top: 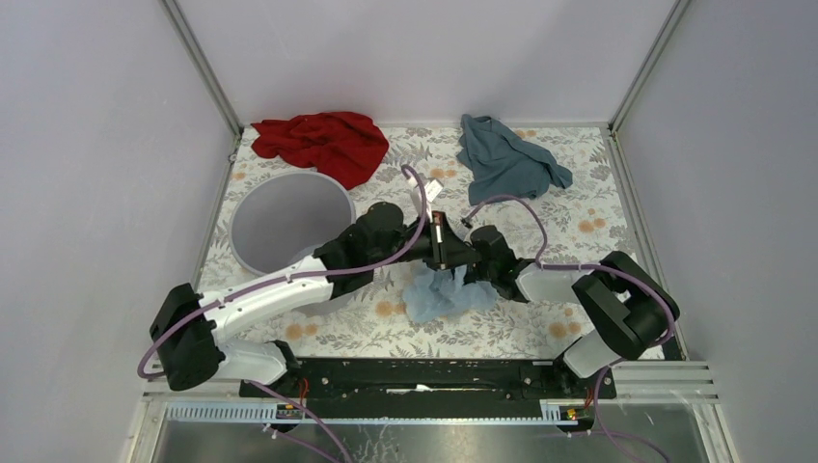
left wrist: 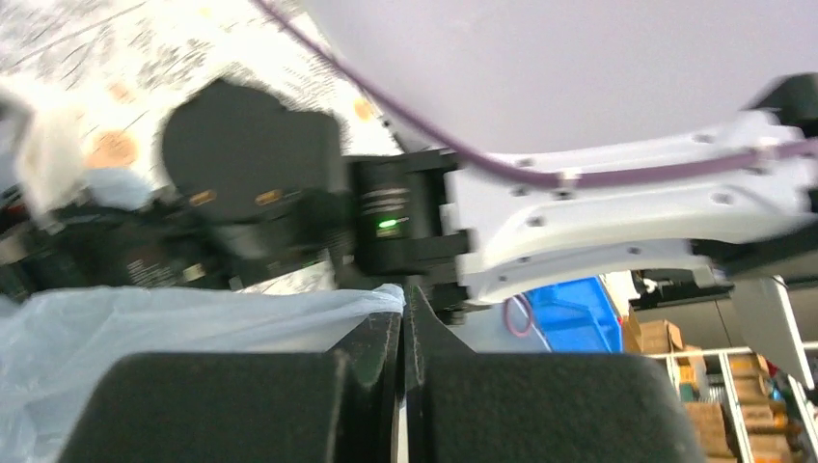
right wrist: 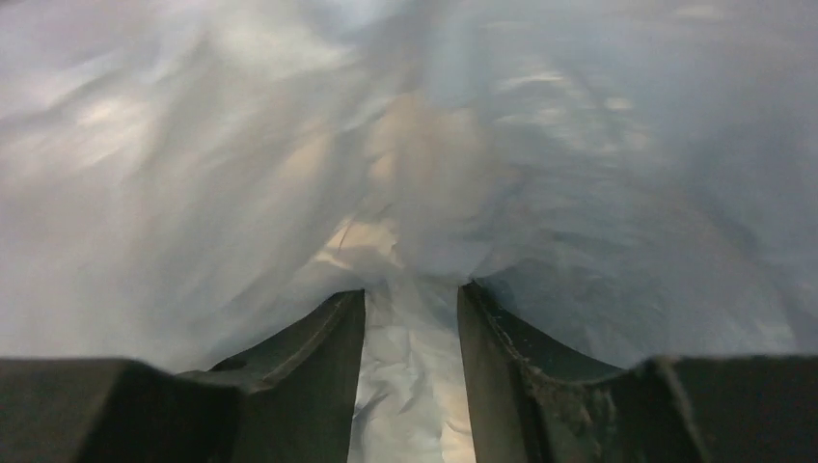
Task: Put the trash bags into the trash bin
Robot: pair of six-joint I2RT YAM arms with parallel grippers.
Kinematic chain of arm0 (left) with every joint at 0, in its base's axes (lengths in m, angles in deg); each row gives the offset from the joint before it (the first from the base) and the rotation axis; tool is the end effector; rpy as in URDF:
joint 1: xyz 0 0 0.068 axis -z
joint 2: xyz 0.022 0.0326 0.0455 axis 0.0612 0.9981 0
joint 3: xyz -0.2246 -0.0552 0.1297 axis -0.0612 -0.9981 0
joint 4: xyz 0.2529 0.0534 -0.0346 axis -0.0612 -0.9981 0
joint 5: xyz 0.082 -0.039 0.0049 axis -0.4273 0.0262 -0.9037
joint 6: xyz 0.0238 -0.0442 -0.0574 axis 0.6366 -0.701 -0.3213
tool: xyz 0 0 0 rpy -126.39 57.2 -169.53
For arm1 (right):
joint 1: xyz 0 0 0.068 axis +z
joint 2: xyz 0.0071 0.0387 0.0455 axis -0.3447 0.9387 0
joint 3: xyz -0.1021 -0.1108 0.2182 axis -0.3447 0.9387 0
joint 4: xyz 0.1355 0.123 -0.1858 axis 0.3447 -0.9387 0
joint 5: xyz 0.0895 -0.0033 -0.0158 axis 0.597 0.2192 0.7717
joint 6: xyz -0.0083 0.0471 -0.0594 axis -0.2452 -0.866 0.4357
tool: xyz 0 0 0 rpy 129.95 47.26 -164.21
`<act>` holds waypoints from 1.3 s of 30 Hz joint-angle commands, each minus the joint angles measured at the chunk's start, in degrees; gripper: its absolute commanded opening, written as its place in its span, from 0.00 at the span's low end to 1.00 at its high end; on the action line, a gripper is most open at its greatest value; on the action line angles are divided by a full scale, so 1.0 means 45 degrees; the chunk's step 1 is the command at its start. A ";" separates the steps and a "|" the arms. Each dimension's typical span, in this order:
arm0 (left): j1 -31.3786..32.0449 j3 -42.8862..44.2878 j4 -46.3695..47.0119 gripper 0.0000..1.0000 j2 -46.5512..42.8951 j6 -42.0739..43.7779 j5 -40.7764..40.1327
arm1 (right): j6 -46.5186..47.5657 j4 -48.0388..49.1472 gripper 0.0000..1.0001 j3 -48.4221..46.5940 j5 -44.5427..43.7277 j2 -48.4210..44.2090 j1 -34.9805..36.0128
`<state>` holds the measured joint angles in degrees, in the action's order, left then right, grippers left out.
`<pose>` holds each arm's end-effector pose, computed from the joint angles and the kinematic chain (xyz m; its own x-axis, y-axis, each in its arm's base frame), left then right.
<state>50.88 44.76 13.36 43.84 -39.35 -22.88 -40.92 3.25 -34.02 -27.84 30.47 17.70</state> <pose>0.1772 -0.2827 0.3034 -0.7956 -0.1257 -0.5926 0.5349 0.3134 -0.7846 0.2317 0.2065 0.1216 -0.8656 0.1781 -0.4680 -0.2574 0.6434 0.7210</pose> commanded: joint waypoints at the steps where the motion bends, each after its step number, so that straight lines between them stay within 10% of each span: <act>1: 0.0341 0.1919 0.0864 0.00 -0.0593 0.0841 0.0104 | 0.0215 -0.0261 0.49 -0.0116 -0.1573 -0.0333 0.0062; 17: -0.0468 0.0954 -0.3909 0.00 -0.4090 0.1826 -0.4504 | 0.4695 -0.9896 0.99 -0.2541 -0.6325 -0.7622 -0.0345; 31: -0.0743 -0.0076 -0.2272 0.00 -0.2774 0.1027 -0.2830 | 0.3775 -0.9504 1.00 -0.2557 -0.0948 -0.7734 -0.0348; 39: -0.0743 -0.0915 -0.2908 0.00 -0.2642 0.0975 -0.2921 | 0.4635 -1.1381 1.00 -0.2962 -0.6182 -0.8328 -0.0357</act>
<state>47.72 42.01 -1.00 34.27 -34.82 -35.97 -22.23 -43.26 -45.56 -40.19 -4.59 16.26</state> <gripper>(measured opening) 0.006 0.994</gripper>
